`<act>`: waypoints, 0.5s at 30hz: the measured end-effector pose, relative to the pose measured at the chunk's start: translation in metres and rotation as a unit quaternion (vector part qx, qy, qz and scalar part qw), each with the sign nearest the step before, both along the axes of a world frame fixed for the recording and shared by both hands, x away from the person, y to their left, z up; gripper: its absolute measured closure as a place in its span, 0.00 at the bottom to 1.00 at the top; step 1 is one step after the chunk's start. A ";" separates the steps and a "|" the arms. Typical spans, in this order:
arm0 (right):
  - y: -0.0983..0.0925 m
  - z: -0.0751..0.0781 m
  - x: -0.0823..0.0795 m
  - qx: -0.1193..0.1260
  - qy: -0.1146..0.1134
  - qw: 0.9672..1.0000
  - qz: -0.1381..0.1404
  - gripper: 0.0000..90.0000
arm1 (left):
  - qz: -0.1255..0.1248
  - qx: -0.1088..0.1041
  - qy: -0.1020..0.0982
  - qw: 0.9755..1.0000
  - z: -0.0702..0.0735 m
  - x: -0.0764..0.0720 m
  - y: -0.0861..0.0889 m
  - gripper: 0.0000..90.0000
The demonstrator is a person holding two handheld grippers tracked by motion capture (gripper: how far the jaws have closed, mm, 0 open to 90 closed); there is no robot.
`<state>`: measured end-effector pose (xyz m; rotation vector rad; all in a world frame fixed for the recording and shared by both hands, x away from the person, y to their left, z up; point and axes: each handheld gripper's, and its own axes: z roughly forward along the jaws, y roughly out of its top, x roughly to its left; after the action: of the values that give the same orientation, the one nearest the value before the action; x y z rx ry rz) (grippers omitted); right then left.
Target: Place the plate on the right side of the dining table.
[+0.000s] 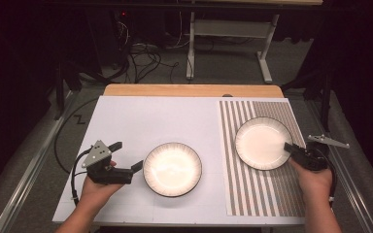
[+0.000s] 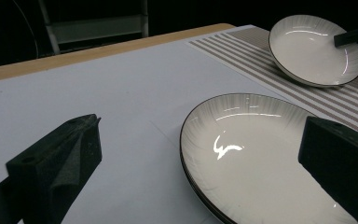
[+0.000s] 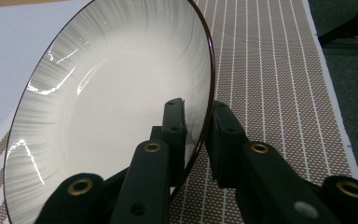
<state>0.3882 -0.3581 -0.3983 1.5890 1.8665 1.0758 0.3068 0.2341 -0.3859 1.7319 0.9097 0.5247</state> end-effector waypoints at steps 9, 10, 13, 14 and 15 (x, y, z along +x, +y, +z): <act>-0.003 -0.006 0.004 0.022 0.021 0.999 -0.023 0.89 | 0.006 0.000 0.002 1.000 -0.003 0.006 0.004 0.00; -0.003 -0.006 0.005 0.021 0.021 0.999 -0.024 0.88 | 0.006 0.002 0.003 1.000 -0.004 0.006 0.004 0.00; -0.003 -0.007 0.006 0.020 0.027 0.999 -0.030 0.87 | 0.009 0.001 0.001 1.000 -0.004 0.006 0.006 0.00; -0.003 -0.010 0.007 0.021 0.030 0.999 -0.035 0.87 | 0.010 0.000 0.000 1.000 -0.004 0.006 0.007 0.00; -0.003 -0.010 0.007 0.021 0.030 0.999 -0.035 0.87 | 0.011 -0.001 0.000 1.000 -0.004 0.006 0.008 0.00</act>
<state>0.3950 -0.3616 -0.4082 1.7155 1.8234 1.0529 0.3129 0.2417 -0.3896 1.7220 0.9286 0.5381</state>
